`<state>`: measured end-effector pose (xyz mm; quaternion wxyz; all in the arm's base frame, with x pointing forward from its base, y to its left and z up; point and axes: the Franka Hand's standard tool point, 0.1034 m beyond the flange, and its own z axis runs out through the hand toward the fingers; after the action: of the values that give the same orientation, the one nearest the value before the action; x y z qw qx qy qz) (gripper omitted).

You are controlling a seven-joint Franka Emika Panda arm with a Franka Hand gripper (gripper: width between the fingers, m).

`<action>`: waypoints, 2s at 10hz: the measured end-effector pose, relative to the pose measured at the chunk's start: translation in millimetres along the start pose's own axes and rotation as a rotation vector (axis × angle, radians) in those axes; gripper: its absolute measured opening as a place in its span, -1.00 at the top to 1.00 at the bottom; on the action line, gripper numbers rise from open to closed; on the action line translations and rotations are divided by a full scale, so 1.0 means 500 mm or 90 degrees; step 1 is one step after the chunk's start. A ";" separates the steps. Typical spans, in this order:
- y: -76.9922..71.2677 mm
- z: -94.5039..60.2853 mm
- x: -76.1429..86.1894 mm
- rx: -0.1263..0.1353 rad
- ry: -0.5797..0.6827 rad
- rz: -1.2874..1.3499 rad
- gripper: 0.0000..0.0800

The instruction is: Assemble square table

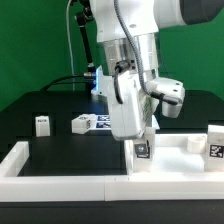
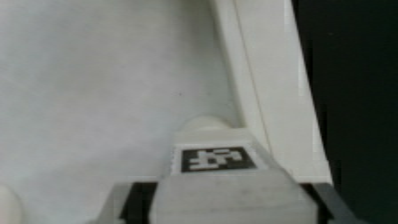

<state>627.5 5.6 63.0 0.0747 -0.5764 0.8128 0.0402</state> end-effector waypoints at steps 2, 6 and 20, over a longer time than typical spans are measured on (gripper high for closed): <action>0.001 -0.001 0.002 -0.002 0.010 0.026 0.28; 0.005 -0.005 -0.011 -0.001 0.008 0.016 -0.36; 0.143 -0.032 -0.070 0.091 0.012 -0.019 -0.62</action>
Offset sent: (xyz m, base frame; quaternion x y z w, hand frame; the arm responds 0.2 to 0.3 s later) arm 0.0000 0.0000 0.0000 0.0000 0.0000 0.0000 1.0000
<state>570.4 59.5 83.1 0.1088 -0.5818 0.8057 -0.0245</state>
